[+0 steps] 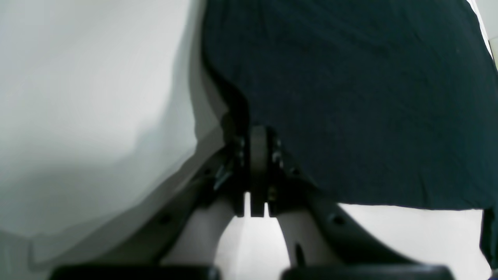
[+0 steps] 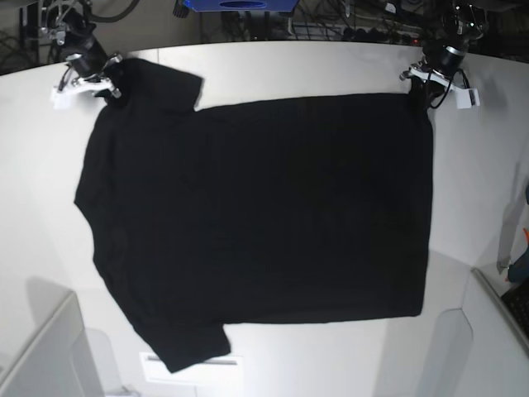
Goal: Fold the T-shirt properly
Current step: 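Lift the shoulder corners and drag the shirt toward the robot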
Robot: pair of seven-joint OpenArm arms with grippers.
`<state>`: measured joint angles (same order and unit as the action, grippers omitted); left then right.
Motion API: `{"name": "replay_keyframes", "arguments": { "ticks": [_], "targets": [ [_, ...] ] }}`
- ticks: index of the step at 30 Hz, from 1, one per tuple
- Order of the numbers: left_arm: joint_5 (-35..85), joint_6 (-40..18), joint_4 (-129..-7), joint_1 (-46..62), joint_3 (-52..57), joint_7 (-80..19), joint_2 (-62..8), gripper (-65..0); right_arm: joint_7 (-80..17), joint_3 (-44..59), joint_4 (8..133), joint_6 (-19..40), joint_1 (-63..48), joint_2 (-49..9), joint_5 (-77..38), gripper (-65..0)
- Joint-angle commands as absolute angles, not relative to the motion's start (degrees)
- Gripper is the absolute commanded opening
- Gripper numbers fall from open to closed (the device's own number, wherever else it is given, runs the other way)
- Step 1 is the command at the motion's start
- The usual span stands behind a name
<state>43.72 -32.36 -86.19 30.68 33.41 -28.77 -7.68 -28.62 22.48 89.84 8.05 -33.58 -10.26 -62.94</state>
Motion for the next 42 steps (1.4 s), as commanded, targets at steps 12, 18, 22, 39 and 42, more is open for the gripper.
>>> {"name": "replay_keyframes", "arguments": {
  "ticks": [12,18,22,39,42],
  "targets": [
    [43.03,-32.4,-97.54,38.02,43.3,-40.4,-9.89,-65.0,-29.58,22.64,101.41,6.99,-42.68,-9.45,-61.93,-65.0],
    [43.03,-32.4,-102.37,41.27,43.56,-40.48,-10.07,-65.0,-29.93,22.46,111.25,6.99,-48.13,-6.73,-61.93,-65.0],
    [43.56,-32.4,-106.86,42.86,43.38,-40.57,-10.07,-65.0,-30.02,22.11,115.38,6.99,-49.45,-5.85,-62.02,-65.0],
    [46.29,-32.31,-112.04,23.87,54.02,-67.3,-8.31,-65.0,-55.96,33.45,111.69,1.27,-21.14,-3.74,-61.93,-65.0],
    [46.29,-32.22,-111.78,20.53,54.02,-69.58,-8.31,-65.0,-59.65,33.98,108.26,-0.66,-15.34,-3.03,-61.85,-65.0]
  ]
}}
